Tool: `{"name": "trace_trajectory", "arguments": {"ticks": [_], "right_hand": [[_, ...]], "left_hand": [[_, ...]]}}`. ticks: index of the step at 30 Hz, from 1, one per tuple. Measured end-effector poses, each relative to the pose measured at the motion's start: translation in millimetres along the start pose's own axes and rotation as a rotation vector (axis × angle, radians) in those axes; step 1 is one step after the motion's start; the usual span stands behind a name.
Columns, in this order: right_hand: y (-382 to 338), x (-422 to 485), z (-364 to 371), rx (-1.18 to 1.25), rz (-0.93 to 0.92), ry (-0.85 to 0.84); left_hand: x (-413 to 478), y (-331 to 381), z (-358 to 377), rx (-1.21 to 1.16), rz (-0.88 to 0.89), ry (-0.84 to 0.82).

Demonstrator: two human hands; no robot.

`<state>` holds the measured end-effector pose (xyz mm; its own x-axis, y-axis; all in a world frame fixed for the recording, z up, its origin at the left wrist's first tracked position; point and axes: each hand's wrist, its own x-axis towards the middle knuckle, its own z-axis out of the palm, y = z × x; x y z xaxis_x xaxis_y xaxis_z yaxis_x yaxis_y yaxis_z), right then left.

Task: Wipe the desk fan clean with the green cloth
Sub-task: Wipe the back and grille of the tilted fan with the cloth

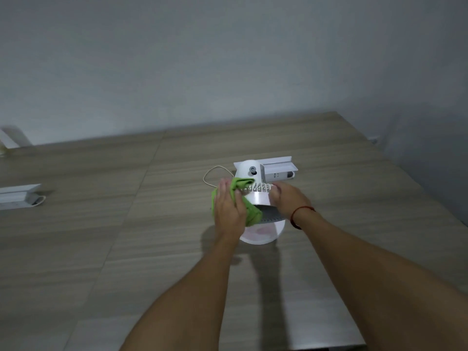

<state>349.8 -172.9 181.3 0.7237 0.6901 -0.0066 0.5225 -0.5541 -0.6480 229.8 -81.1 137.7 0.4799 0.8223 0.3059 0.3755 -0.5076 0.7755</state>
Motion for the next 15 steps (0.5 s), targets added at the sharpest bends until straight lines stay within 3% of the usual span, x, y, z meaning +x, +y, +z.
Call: {"name": "trace_trajectory", "arguments": {"ticks": [3, 6, 10, 12, 15], "right_hand": [[9.3, -2.8, 3.5, 0.009, -0.011, 0.059], [16.2, -3.5, 9.0, 0.028, -0.008, 0.114], [12.7, -0.4, 11.8, 0.094, 0.003, 0.136], [9.9, 0.8, 12.6, 0.100, 0.015, 0.128], [7.0, 2.6, 11.6, 0.083, 0.018, 0.096]], "left_hand": [[7.5, -20.3, -9.1, -0.247, -0.497, -0.024], [6.0, -35.7, -11.1, -0.343, -0.663, -0.054], [5.3, -24.9, -12.0, -0.207, -0.491, 0.005], [2.9, -15.6, -11.9, -0.120, -0.249, 0.018], [-0.6, -3.9, -6.4, 0.047, 0.152, -0.093]]}}
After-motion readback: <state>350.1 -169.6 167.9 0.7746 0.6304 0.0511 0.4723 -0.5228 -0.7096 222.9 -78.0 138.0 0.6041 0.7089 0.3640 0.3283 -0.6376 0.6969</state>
